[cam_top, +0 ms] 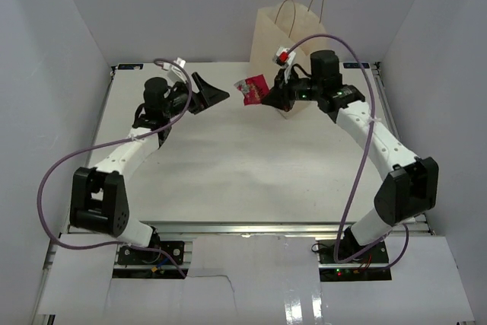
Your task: Place the snacks into the paper bag
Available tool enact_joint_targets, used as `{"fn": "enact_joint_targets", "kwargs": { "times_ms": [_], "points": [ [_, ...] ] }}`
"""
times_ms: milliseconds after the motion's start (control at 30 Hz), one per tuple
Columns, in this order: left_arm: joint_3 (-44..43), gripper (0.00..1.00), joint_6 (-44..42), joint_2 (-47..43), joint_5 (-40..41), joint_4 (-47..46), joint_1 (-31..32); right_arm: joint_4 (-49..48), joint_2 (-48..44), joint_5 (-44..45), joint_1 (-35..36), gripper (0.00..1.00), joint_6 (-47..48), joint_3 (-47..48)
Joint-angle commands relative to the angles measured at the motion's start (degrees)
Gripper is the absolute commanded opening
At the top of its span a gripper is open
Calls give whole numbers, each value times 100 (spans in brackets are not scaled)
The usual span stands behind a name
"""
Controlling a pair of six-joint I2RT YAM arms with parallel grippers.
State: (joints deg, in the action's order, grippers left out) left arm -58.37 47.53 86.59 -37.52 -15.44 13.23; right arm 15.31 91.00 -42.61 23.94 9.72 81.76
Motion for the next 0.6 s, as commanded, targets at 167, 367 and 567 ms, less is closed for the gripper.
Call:
{"fn": "enact_joint_targets", "kwargs": {
  "times_ms": [167, 367, 567],
  "points": [
    [290, 98, -824, -1091, 183, 199, -506, -853, 30, 771, -1426, 8, 305, 2316],
    [563, 98, -894, -1381, 280, 296, -568, -1223, 882, 1641, -2025, 8, -268, 3556],
    [371, 98, -1271, -1539, 517, 830, -576, -1223, 1551, 1791, -1990, 8, -646, 3761]
  ]
}}
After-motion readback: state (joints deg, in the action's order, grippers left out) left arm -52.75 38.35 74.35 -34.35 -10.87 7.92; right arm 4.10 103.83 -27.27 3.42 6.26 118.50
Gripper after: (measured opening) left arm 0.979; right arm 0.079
